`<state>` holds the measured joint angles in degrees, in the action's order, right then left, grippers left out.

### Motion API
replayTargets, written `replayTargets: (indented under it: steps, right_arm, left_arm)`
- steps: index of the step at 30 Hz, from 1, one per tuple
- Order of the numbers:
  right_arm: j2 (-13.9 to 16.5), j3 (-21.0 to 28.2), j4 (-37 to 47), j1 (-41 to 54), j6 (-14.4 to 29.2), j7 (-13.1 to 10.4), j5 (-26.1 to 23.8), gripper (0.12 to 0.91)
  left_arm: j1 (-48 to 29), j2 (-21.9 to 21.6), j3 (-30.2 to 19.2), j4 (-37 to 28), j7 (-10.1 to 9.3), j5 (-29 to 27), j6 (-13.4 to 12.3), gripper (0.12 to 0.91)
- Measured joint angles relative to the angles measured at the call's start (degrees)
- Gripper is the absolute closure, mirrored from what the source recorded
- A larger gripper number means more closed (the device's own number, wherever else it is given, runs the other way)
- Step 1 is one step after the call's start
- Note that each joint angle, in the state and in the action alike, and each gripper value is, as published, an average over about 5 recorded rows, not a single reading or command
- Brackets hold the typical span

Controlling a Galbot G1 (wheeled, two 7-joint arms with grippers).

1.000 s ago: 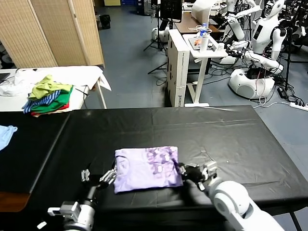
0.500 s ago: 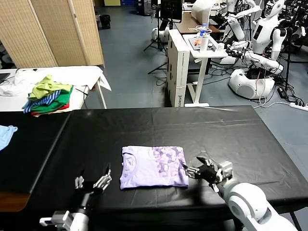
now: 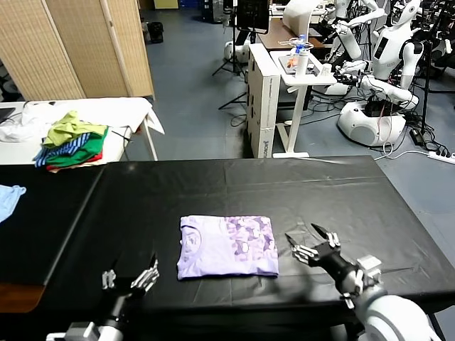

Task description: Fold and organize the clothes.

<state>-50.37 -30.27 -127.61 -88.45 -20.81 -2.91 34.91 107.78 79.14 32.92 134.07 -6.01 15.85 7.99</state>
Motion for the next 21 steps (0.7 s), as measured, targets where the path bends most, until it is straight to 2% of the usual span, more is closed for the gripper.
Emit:
replayTargets:
  steps: [7, 13, 17, 21]
  right_arm:
    - [-0.12, -5.67, -1.2, -10.61, 11.23, -1.2, -4.49, 0.118]
    - [-2.11, -8.39, -2.24, -20.18, 20.82, -4.32, -8.94, 0.118]
    - [-3.32, -8.85, -2.83, -25.44, 23.66, -6.19, -10.84, 0.118]
    - [-4.18, -8.84, -3.56, -29.59, 24.36, -7.33, -11.03, 0.118]
  left_arm:
    - [3.86, -0.42, 0.81, 1.84, 0.44, 0.25, -0.67, 0.123]
    - [7.12, 0.34, 0.95, 3.54, 0.17, 0.24, 0.69, 0.123]
    - [8.24, 0.23, 1.36, 4.09, -0.14, 0.18, 1.41, 0.123]
    - [8.61, -0.07, 1.7, 4.21, -0.36, 0.24, 1.9, 0.123]
